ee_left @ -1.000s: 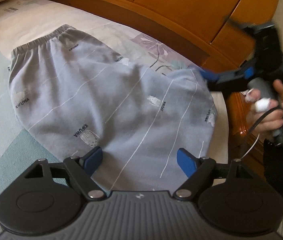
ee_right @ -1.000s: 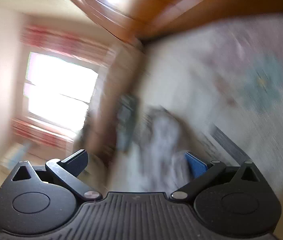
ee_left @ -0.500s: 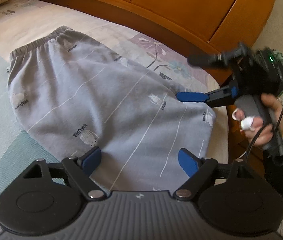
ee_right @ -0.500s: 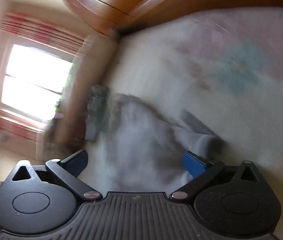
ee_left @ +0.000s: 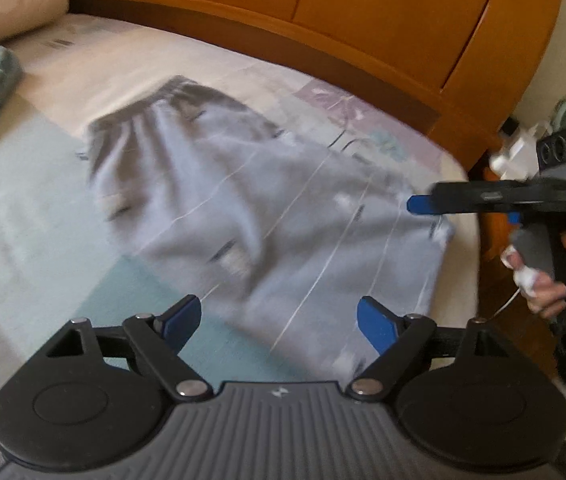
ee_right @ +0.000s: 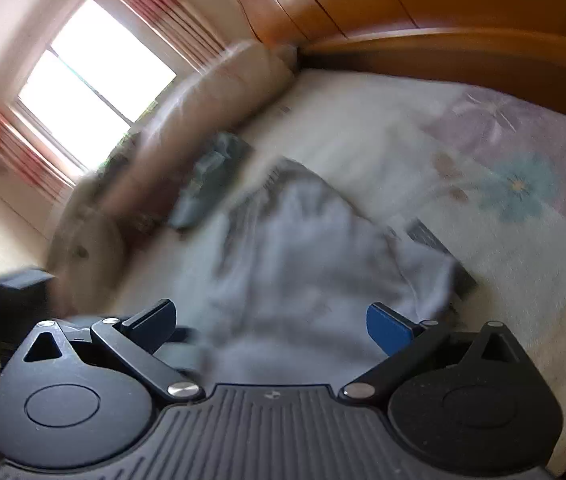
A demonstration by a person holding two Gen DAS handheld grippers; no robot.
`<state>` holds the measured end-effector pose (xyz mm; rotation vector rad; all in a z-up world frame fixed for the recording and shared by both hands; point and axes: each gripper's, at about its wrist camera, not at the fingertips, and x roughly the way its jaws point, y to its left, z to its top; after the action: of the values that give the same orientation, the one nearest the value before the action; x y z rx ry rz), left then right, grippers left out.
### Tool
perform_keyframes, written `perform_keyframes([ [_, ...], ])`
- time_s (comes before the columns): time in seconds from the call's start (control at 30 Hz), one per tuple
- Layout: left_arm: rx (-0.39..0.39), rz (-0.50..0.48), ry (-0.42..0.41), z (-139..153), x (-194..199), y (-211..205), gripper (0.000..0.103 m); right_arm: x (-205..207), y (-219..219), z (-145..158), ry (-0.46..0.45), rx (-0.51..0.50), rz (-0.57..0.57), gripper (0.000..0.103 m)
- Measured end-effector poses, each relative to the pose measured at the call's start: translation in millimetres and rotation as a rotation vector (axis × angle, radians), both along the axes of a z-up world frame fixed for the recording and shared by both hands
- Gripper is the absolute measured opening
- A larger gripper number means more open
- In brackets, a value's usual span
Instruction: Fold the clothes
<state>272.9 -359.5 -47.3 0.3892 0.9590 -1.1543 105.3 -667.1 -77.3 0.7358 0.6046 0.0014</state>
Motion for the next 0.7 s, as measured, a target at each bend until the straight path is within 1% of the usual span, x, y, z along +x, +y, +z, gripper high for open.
perform_keyframes([
  [0.03, 0.018, 0.003, -0.026, 0.4, -2.9, 6.4, 0.086, -2.5, -0.5, -3.7, 0.011, -0.039, -0.020, 0.100],
  [0.07, 0.040, 0.008, -0.056, 0.1, -7.0, 13.4, 0.088, -4.9, -0.9, -7.4, 0.022, -0.078, -0.040, 0.092],
  [0.1, 0.058, 0.014, -0.091, -0.4, -11.8, 20.9, 0.089, -7.4, -1.2, -10.9, 0.032, -0.117, -0.059, 0.092],
  [0.13, 0.072, 0.019, -0.127, -1.0, -16.9, 28.0, 0.091, -8.3, 4.0, -5.5, 0.032, -0.146, -0.064, 0.093],
  [0.23, 0.105, 0.037, -0.240, -2.0, -35.1, 49.5, 0.092, -10.9, 19.9, 10.6, 0.031, -0.234, -0.076, 0.099],
  [0.3, 0.113, 0.044, -0.299, -1.0, -46.8, 62.2, 0.092, -4.9, 42.2, 22.6, 0.009, -0.359, -0.030, 0.100],
  [0.37, 0.108, 0.056, -0.349, 1.2, -59.3, 74.8, 0.092, 8.4, 60.0, 29.7, 0.002, -0.445, 0.020, 0.102],
  [0.43, 0.096, 0.072, -0.386, 3.3, -69.5, 86.6, 0.094, 27.0, 72.3, 31.1, -0.004, -0.490, 0.058, 0.102],
  [0.47, 0.092, 0.081, -0.401, 4.1, -74.0, 92.7, 0.096, 37.5, 75.3, 28.8, -0.004, -0.494, 0.077, 0.102],
  [0.53, 0.091, 0.101, -0.425, 3.7, -80.5, 104.4, 0.096, 58.6, 81.3, 24.3, -0.003, -0.502, 0.114, 0.102],
  [0.6, 0.086, 0.123, -0.432, 2.3, -83.9, 114.5, 0.096, 80.2, 86.6, 18.3, 0.017, -0.539, 0.132, 0.099],
  [0.67, 0.078, 0.148, -0.429, 0.6, -85.6, 123.8, 0.096, 99.9, 87.0, 12.7, 0.035, -0.548, 0.167, 0.099],
  [0.7, 0.072, 0.164, -0.421, -0.4, -85.2, 127.4, 0.096, 110.8, 86.0, 6.6, 0.053, -0.537, 0.182, 0.099],
])
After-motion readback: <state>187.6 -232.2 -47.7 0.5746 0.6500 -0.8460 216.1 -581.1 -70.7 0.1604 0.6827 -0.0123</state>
